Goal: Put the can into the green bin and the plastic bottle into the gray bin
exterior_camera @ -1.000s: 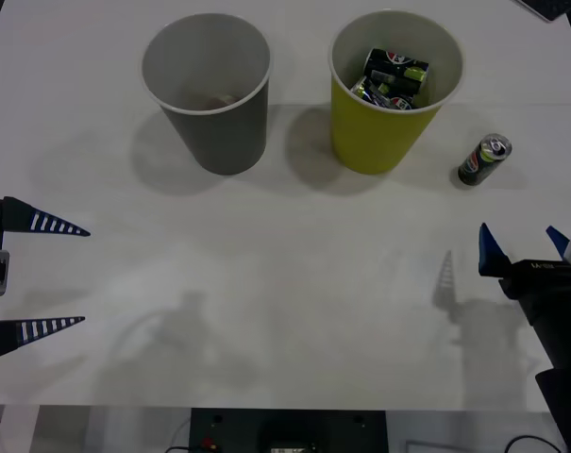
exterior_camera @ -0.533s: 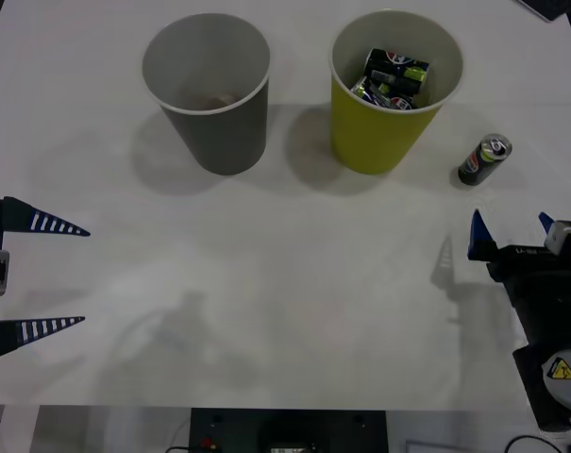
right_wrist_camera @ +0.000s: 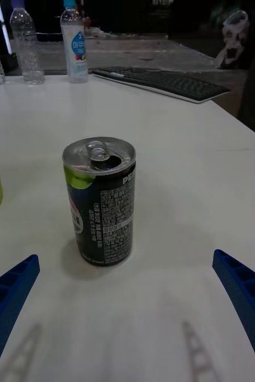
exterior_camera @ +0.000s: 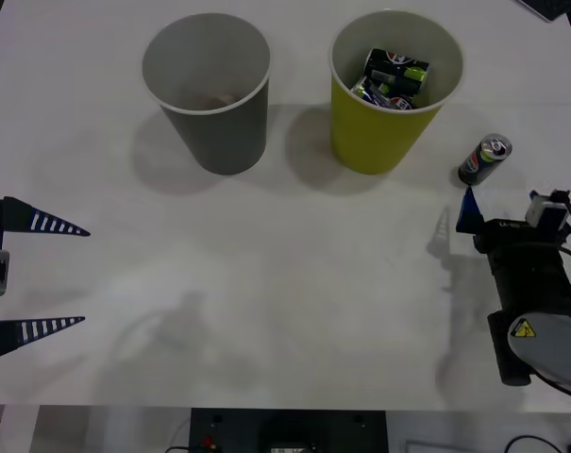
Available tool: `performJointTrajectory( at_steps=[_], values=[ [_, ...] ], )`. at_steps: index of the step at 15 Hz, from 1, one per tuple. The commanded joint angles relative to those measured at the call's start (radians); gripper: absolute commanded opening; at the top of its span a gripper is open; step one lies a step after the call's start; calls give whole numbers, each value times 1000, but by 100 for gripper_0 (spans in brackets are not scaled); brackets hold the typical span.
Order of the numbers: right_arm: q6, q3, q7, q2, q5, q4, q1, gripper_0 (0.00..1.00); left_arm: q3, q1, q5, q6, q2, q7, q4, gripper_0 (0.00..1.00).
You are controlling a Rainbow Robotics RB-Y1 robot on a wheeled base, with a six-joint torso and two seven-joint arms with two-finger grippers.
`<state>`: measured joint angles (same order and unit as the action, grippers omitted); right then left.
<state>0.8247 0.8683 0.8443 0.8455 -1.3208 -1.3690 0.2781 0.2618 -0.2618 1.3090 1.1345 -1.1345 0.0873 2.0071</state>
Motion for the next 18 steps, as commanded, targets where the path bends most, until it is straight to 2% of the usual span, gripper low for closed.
performJointTrajectory(
  at_steps=[1, 10, 18],
  values=[
    [-1, 0, 2, -39, 0, 62, 41, 100, 0, 0, 0, 0, 0, 0, 0, 100],
    [-22, -2, 19, -181, 2, 304, 193, 100, 0, 0, 0, 0, 0, 0, 0, 100],
    [-87, -43, 24, -250, 2, 447, 280, 100, 0, 0, 0, 0, 0, 0, 0, 100]
  ],
)
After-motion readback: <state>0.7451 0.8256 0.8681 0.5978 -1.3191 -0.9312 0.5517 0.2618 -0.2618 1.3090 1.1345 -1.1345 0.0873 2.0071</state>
